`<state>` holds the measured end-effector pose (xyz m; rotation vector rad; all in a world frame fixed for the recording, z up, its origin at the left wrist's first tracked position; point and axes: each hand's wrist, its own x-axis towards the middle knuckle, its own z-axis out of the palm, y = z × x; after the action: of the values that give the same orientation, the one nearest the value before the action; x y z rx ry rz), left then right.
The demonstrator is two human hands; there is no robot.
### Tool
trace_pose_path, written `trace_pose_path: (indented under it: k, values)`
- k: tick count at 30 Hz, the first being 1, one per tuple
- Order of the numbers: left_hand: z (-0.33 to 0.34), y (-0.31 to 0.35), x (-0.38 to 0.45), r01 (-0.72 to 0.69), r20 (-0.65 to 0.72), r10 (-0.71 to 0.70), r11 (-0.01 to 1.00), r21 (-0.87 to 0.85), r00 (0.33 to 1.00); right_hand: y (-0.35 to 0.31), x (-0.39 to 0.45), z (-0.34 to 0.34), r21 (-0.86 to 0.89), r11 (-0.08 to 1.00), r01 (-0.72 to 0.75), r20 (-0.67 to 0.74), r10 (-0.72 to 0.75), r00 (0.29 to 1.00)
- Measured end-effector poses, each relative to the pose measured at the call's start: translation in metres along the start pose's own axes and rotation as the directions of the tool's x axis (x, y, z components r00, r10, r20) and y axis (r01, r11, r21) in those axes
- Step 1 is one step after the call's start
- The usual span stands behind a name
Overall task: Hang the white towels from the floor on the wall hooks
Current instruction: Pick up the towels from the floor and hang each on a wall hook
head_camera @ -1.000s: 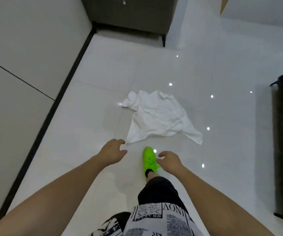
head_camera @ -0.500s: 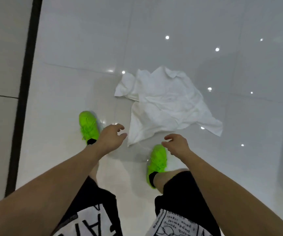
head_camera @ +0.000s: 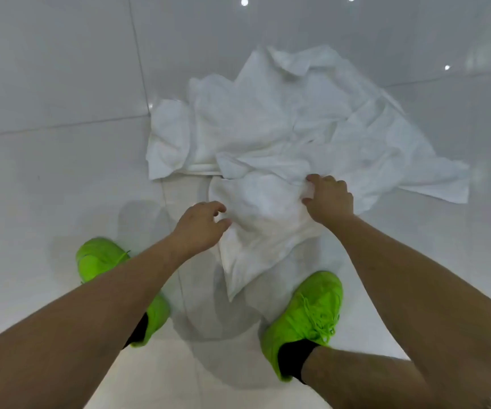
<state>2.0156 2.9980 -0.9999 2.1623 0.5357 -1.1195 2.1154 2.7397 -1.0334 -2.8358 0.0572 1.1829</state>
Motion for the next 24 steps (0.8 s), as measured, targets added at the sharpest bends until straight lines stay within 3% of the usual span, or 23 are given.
trace_pose_path:
  k: [3,5,9,11,16,20,24]
  values:
    - [0.013,0.001,-0.002,-0.009,0.037,0.008,1.000,0.020,0.999,0.003,-0.004,0.017,0.218,0.972,-0.092,0.025,0.089,0.996]
    - [0.014,0.004,-0.016,-0.008,0.063,0.005,0.999,0.040,0.998,0.002,-0.025,0.022,0.258,0.959,-0.122,0.089,0.102,0.991]
    - [0.000,0.023,-0.068,-0.008,0.105,0.003,0.999,0.049,0.994,-0.015,-0.100,0.011,0.226,0.974,-0.021,0.363,-0.064,0.930]
    - [-0.016,0.045,-0.109,-0.044,0.154,0.032,0.996,0.075,0.988,-0.023,-0.150,-0.009,0.341,0.939,-0.050,0.437,-0.112,0.892]
    - [-0.071,0.128,-0.228,-0.168,0.197,0.146,0.981,0.100,0.970,-0.033,-0.268,-0.132,0.772,0.600,-0.209,0.409,-0.218,0.886]
    - [-0.125,0.217,-0.319,-0.217,0.039,0.215,0.974,0.062,0.976,-0.018,-0.333,-0.272,0.869,0.480,-0.121,0.278,-0.270,0.922]
    - [-0.187,0.307,-0.397,-0.335,-0.095,0.337,0.941,0.044,0.937,0.016,-0.397,-0.403,0.948,0.320,-0.004,0.073,-0.205,0.976]
